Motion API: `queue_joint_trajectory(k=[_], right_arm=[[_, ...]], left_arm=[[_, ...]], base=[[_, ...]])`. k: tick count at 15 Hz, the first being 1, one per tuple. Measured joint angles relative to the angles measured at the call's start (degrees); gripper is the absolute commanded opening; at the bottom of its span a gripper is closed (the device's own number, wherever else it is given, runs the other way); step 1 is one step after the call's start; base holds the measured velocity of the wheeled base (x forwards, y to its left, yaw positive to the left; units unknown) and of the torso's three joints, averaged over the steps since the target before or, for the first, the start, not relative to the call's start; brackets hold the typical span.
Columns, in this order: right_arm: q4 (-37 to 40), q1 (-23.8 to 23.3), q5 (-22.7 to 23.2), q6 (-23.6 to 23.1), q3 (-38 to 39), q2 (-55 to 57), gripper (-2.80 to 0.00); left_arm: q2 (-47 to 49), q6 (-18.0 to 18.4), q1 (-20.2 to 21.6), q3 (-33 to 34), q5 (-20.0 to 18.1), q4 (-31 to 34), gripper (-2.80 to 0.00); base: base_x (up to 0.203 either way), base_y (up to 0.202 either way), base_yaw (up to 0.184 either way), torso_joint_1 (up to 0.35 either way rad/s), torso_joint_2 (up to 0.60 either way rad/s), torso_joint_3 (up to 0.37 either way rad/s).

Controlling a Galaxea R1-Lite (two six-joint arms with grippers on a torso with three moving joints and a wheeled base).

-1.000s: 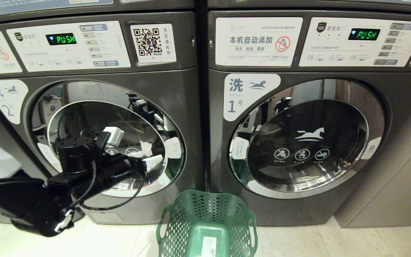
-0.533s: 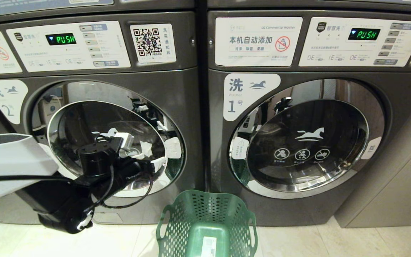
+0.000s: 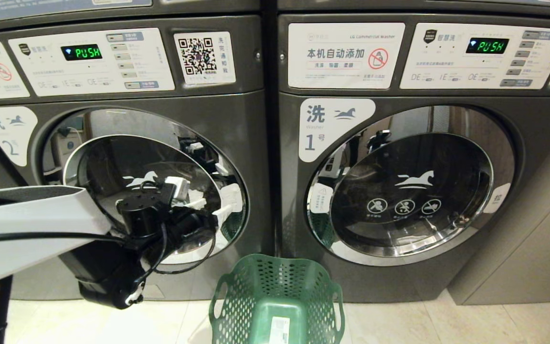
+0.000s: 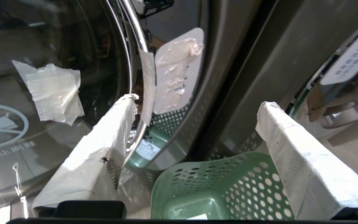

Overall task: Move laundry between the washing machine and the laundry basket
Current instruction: Open the lid of the washing machine

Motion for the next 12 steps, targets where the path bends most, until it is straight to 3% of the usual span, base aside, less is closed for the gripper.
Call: queue_joint_trajectory(k=[4, 12], right_arm=[[0.0, 0.0, 0.0, 0.0, 0.0, 0.0, -2.80], [0.0, 0.0, 0.0, 0.0, 0.0, 0.0, -2.80]], left_arm=[[3.5, 1.7, 0.0, -3.7, 0.2, -0.2, 0.00], [7.9, 1.4, 0.0, -7.7, -0.7, -2.6, 0.00]], base=[[0.000, 0.000, 0.000, 0.000, 0.00, 0.000], [0.000, 0.000, 0.000, 0.000, 0.00, 0.000]])
